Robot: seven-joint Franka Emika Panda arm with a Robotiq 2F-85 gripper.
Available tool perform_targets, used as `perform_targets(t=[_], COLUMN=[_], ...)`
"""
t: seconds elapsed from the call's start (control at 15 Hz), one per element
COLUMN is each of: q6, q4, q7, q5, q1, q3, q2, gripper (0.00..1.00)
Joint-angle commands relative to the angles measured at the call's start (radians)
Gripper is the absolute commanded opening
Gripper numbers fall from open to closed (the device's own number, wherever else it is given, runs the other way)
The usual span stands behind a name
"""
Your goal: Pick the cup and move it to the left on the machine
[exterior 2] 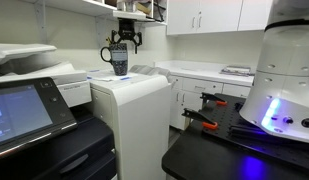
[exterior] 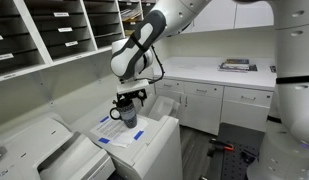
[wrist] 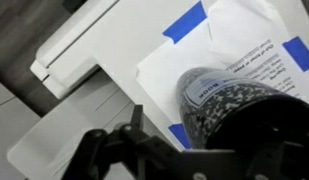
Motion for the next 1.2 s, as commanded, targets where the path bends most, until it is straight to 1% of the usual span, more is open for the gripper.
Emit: perform_targets(t=[0.0, 0.13, 0.2, 0.47, 0.6, 0.73, 0.8, 1.13], q6=[-0.013, -0.006, -0.002, 0.010, 0.012, 0.017, 0.025, 0.043], q4=[0.031, 0.022, 0.017, -0.002, -0.008, -0.016, -0.024, -0.063], q7=[0.036, 0.032, 0.031, 0.029, 0.031, 0.026, 0.027, 0.011], q5=[-0.029, -0.040, -0.045, -0.048, -0.048, -0.041, -0.034, -0.015], q1=[0.047, 0.058, 0.062, 0.070, 0.073, 0.075, 0.075, 0.088], q3=[-0.047, -0.060, -0.065, -0.073, -0.075, -0.073, -0.071, -0.053], q2=[0.021, 0.015, 0.011, -0.004, -0.008, -0.016, -0.022, -0.077], gripper=[0.68, 0.53, 0.44, 0.14, 0.01, 0.00, 0.02, 0.03])
